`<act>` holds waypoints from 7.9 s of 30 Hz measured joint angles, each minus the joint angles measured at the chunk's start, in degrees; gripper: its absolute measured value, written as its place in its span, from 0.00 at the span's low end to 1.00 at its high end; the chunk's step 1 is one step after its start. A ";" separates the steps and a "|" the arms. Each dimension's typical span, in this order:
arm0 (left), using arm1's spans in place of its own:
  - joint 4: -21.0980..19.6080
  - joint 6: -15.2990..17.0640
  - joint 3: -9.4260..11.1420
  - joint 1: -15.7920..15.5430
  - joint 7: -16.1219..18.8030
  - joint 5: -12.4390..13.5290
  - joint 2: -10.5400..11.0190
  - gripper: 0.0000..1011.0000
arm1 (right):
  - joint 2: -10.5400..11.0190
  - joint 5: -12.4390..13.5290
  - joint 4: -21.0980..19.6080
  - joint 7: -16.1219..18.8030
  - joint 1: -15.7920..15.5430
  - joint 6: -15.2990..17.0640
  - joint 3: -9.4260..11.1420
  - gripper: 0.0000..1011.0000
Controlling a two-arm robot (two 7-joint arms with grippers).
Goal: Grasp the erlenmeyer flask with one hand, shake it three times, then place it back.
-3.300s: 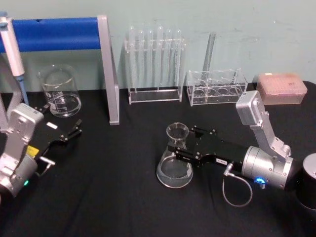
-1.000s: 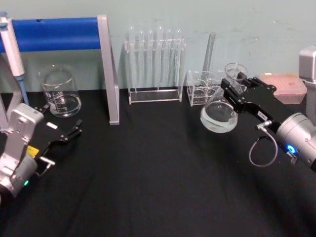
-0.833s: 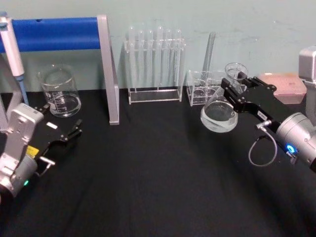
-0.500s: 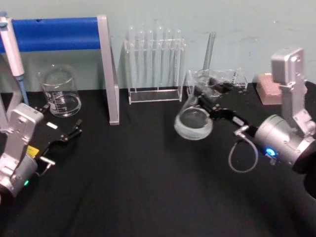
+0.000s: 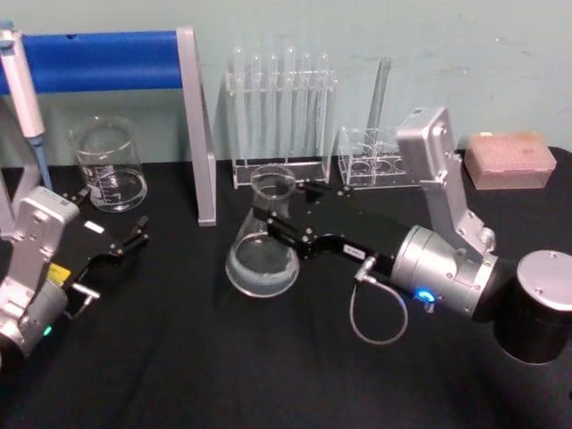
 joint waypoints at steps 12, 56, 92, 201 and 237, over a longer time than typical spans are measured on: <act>0.00 0.00 0.00 0.00 0.00 0.00 0.00 0.99 | 0.85 1.13 -0.12 -2.21 -0.19 -0.48 0.17 0.44; 0.00 0.00 0.00 0.00 0.00 0.00 0.00 0.99 | -0.07 -2.36 -2.73 -6.60 -5.88 0.25 8.46 0.44; 0.00 0.00 0.00 0.00 0.00 0.00 0.00 0.99 | 2.27 -1.96 -6.55 -16.57 -11.62 0.08 15.43 0.44; 0.00 0.00 0.00 0.00 0.00 0.00 0.00 0.99 | 0.10 -2.37 -1.96 -4.18 -5.37 -0.08 8.00 0.44; 0.00 0.00 0.00 0.00 0.00 0.00 0.00 0.99 | 3.20 -0.07 4.49 -0.03 -2.28 -4.08 2.94 0.44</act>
